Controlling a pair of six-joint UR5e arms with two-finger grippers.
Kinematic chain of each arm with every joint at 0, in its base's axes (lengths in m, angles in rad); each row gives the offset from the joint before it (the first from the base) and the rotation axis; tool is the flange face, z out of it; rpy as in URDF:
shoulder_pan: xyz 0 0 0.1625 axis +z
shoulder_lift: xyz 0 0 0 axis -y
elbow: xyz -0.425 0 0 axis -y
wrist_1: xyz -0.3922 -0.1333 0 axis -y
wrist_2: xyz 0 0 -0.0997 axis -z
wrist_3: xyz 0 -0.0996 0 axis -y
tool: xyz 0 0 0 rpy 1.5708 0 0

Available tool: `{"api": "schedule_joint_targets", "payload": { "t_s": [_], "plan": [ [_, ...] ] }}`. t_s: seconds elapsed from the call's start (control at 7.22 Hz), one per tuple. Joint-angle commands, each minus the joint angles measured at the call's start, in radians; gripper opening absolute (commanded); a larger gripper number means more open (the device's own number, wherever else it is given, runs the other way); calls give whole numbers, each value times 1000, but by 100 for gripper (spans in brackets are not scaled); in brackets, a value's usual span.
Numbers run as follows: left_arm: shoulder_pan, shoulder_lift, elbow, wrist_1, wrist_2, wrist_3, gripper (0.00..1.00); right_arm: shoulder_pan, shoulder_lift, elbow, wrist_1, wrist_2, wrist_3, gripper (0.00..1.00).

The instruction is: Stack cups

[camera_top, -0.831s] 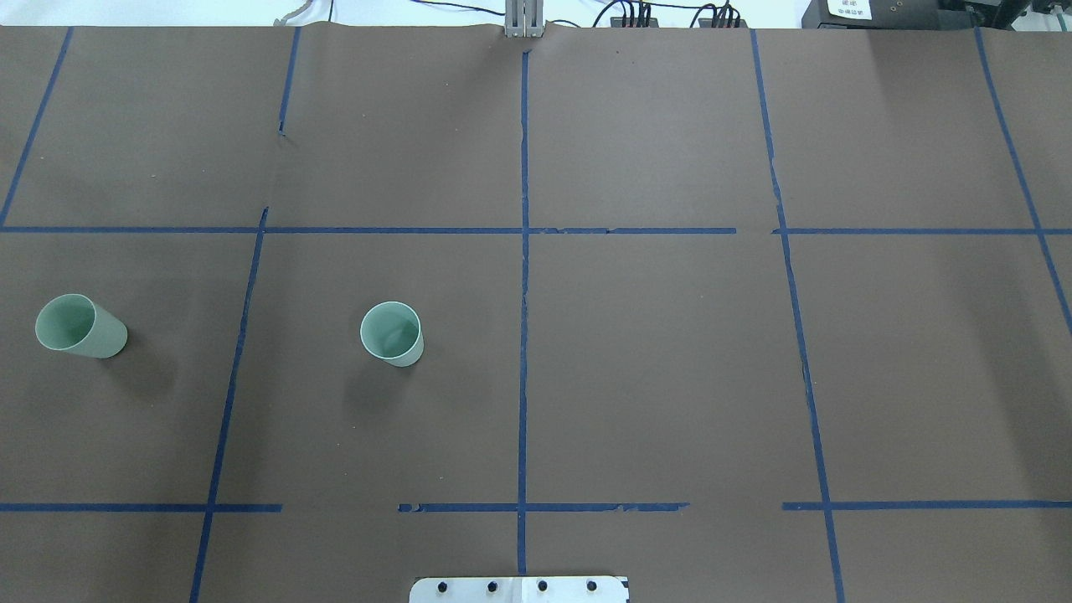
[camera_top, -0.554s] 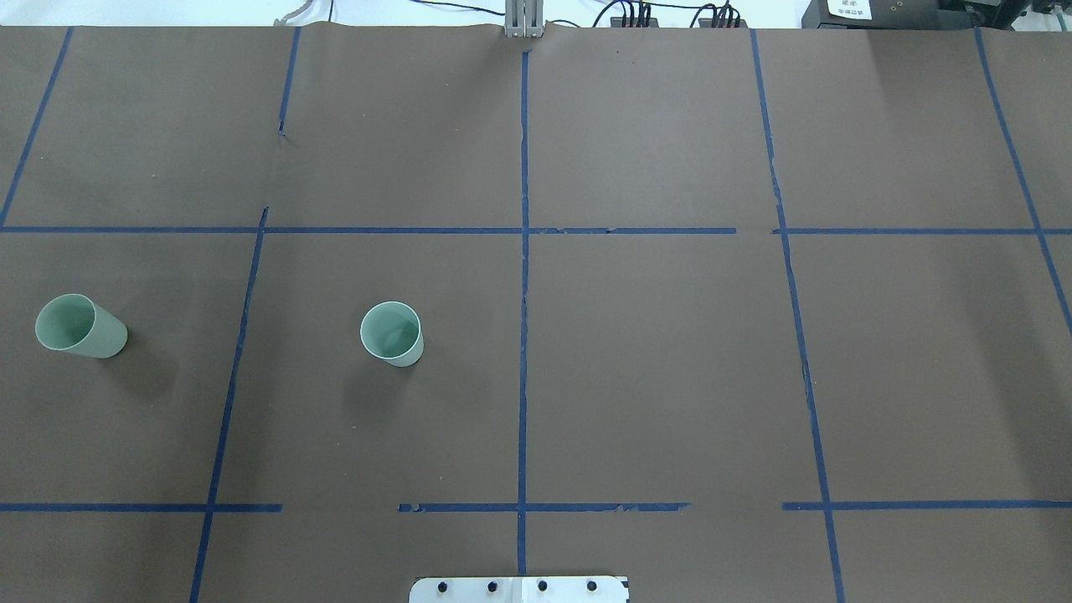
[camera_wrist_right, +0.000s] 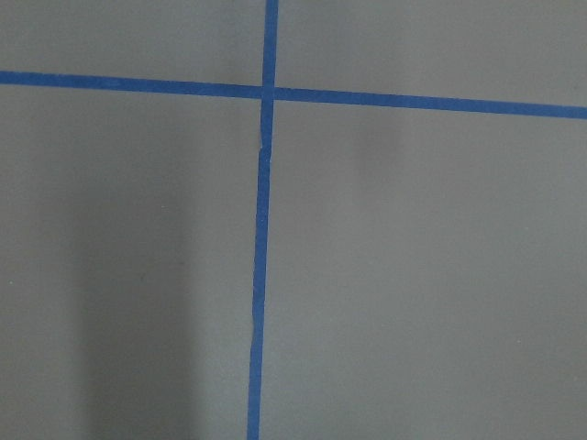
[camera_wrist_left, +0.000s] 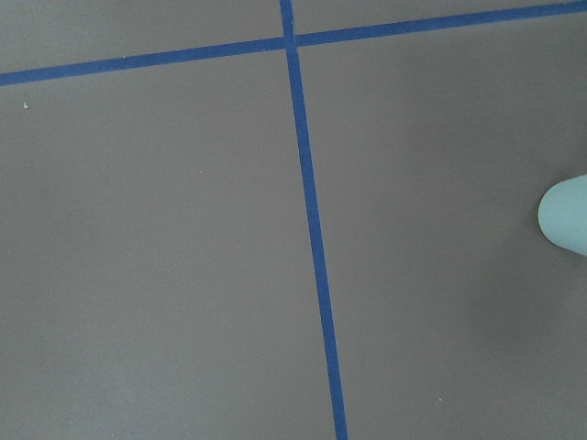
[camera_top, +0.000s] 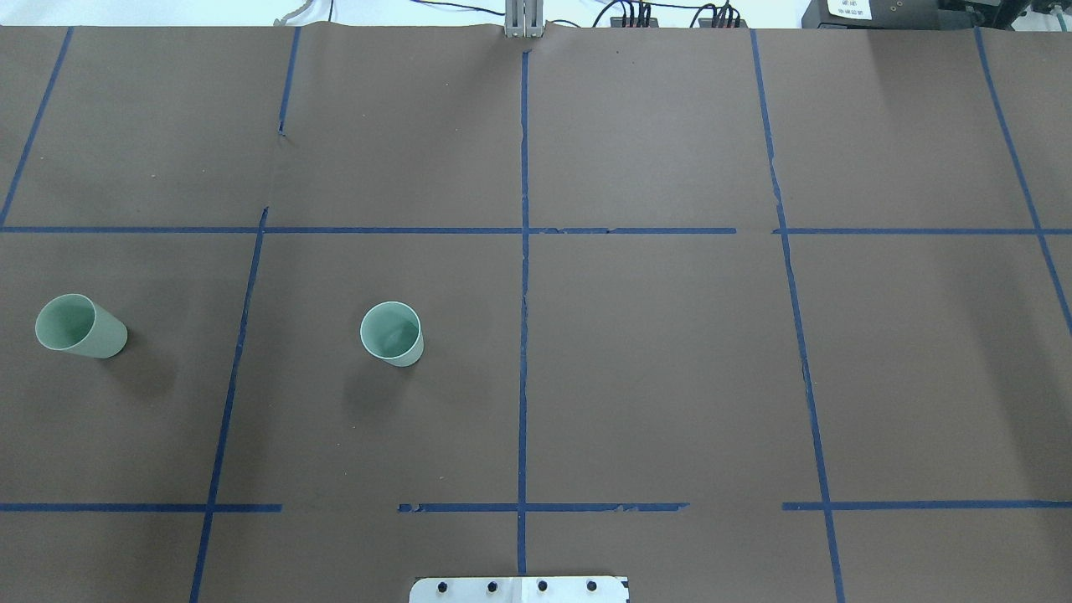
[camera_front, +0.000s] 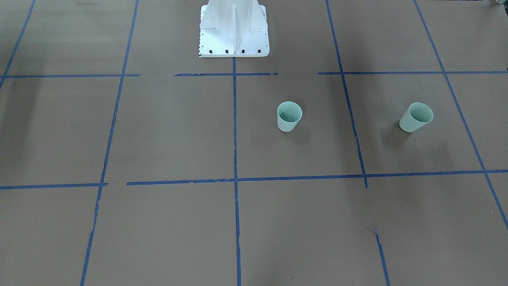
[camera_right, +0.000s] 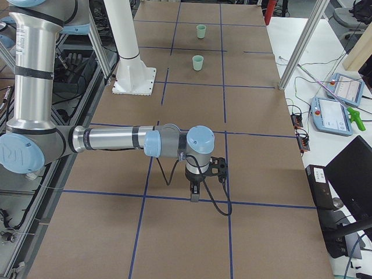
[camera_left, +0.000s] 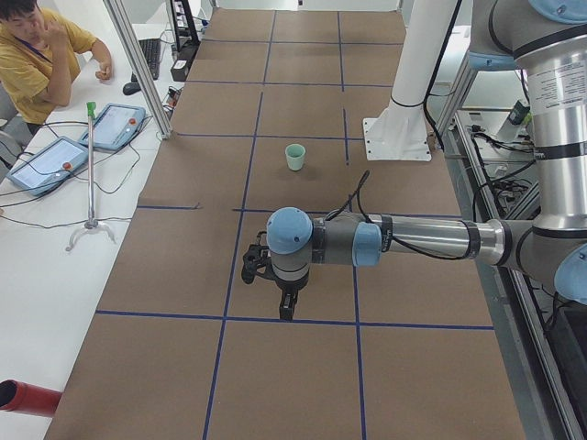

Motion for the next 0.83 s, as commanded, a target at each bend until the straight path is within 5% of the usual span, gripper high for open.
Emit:
{"api": "schedule_joint_targets", "payload": {
  "t_s": [0.0, 0.42, 0.69],
  "plan": [
    [27, -14, -3, -24, -29, -41, 100, -1, 0, 0, 0, 0, 0, 100],
    [249, -9, 11, -370, -35, -536, 100, -1, 0, 0, 0, 0, 0, 100],
    [430, -12, 31, -551, 96, -874, 100, -1, 0, 0, 0, 0, 0, 100]
  ]
}}
